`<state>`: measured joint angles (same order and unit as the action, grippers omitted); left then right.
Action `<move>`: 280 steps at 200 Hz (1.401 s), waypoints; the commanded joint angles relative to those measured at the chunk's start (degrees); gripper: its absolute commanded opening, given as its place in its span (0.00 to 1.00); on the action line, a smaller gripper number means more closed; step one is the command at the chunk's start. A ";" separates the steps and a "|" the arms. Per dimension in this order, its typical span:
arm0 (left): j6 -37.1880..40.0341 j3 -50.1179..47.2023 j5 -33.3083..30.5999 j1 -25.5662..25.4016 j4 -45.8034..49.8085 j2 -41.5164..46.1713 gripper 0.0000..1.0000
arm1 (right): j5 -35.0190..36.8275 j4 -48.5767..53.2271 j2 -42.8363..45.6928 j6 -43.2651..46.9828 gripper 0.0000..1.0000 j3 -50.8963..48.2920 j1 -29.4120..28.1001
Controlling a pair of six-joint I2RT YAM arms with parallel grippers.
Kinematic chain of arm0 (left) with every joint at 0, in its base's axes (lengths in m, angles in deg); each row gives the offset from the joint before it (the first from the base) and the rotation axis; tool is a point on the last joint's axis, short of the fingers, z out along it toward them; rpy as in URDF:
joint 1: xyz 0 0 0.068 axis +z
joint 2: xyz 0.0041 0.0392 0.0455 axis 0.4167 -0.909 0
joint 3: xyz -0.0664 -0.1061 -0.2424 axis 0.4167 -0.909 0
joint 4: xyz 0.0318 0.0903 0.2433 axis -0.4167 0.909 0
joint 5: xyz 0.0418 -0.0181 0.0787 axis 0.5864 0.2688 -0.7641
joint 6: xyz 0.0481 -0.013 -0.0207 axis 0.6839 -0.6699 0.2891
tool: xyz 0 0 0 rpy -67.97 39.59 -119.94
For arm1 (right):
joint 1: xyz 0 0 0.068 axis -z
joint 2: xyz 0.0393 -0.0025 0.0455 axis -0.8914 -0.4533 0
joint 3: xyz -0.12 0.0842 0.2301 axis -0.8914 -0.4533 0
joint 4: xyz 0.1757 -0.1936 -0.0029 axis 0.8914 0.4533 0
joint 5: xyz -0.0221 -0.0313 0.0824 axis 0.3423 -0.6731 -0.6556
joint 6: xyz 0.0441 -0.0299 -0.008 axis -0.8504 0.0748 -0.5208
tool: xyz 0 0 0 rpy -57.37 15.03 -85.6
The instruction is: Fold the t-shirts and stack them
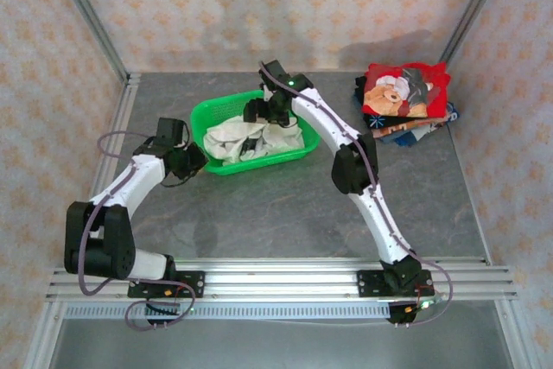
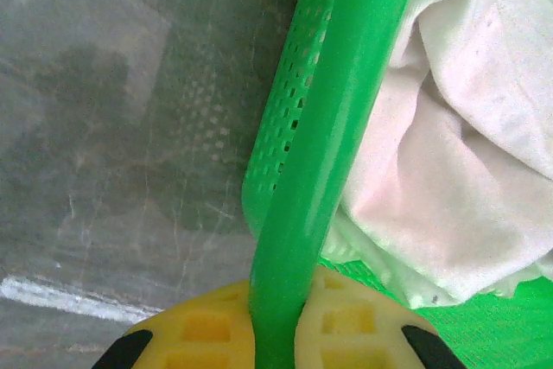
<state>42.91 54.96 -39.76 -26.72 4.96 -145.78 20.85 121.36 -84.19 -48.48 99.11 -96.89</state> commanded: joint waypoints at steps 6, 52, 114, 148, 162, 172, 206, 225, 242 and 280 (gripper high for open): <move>-1.03 -2.02 -0.06 -0.90 0.53 2.37 0.00 | -0.01 1.50 3.31 0.06 0.80 -1.49 -1.17; -0.25 -0.62 -1.48 0.77 2.67 2.40 0.00 | -0.40 -3.68 11.17 -4.52 0.00 3.07 -0.46; -3.98 7.60 -0.34 12.80 1.32 -3.45 0.00 | -8.48 -28.49 38.49 -19.78 0.00 -1.81 7.90; -4.16 13.72 -0.98 14.29 2.39 -7.72 0.00 | -8.77 -31.00 46.60 -21.02 0.00 -9.67 10.75; -7.51 13.35 -1.13 17.21 0.73 -8.41 0.00 | -7.73 -34.24 50.99 -21.16 0.00 -13.94 11.97; -9.98 12.91 -1.24 19.48 -0.90 -8.43 0.00 | -7.68 -36.36 53.61 -22.52 0.00 -16.10 13.63; -16.06 14.59 -4.50 23.23 -2.27 -9.04 0.00 | -9.67 -30.09 56.00 -21.01 0.00 -15.69 17.74; -20.01 13.61 -7.48 23.62 -3.93 -8.78 0.00 | -10.92 -28.60 56.83 -20.01 0.00 -20.18 18.01; -23.01 12.29 -10.30 23.65 -5.08 -8.16 0.00 | -11.58 -28.50 57.87 -19.49 0.00 -26.85 18.11; -27.24 10.05 -15.33 23.75 -5.72 -7.54 0.00 | -10.35 -28.45 59.88 -18.79 0.00 -42.07 18.23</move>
<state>20.92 66.24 -48.48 -3.15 0.65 -154.59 11.39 94.17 -27.34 -68.48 63.83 -78.75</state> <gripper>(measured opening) 0.111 0.062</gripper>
